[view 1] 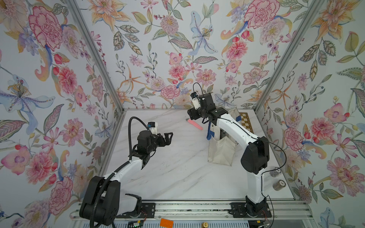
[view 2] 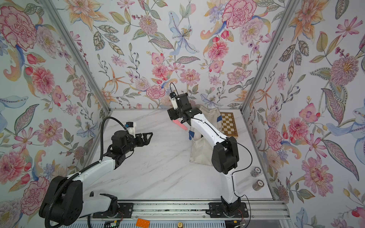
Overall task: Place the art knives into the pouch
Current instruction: Pick up the utility knife at the center of the board.
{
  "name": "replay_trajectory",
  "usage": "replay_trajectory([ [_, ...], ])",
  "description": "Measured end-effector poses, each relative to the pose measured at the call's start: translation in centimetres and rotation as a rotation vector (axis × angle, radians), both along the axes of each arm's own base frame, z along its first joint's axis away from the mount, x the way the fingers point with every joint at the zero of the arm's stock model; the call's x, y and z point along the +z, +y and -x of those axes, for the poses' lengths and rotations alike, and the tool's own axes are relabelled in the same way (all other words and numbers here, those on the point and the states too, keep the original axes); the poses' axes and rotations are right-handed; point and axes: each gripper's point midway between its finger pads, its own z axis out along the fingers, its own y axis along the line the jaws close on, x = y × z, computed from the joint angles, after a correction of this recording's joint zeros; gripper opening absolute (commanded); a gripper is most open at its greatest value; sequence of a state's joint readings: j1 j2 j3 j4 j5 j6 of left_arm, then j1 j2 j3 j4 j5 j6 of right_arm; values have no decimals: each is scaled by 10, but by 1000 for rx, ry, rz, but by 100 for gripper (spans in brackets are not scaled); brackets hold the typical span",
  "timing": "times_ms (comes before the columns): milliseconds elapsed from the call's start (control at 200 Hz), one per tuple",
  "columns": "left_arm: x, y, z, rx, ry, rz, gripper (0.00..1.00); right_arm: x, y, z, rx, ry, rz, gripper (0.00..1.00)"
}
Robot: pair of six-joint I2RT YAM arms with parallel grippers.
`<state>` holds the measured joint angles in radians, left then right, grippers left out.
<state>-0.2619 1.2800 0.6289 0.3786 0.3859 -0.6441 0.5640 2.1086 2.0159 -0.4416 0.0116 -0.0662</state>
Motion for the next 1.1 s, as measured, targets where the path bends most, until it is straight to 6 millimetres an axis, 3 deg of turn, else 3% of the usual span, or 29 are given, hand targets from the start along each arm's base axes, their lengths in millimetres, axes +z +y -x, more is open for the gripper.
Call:
replay_trajectory([
  [210,5,2,4,6,-3,-1,99,-63,5,-32,7,154,-33,67],
  [310,3,3,5,12,8,-7,99,-88,-8,-47,-21,224,-71,62],
  [545,1,7,6,32,25,-19,99,-143,-40,-61,-82,347,-81,62],
  [781,5,9,1,48,24,-25,100,-170,-40,-57,-85,394,-62,62],
  [1096,-16,8,-2,45,77,-40,100,-176,-44,-53,-88,406,-15,61],
])
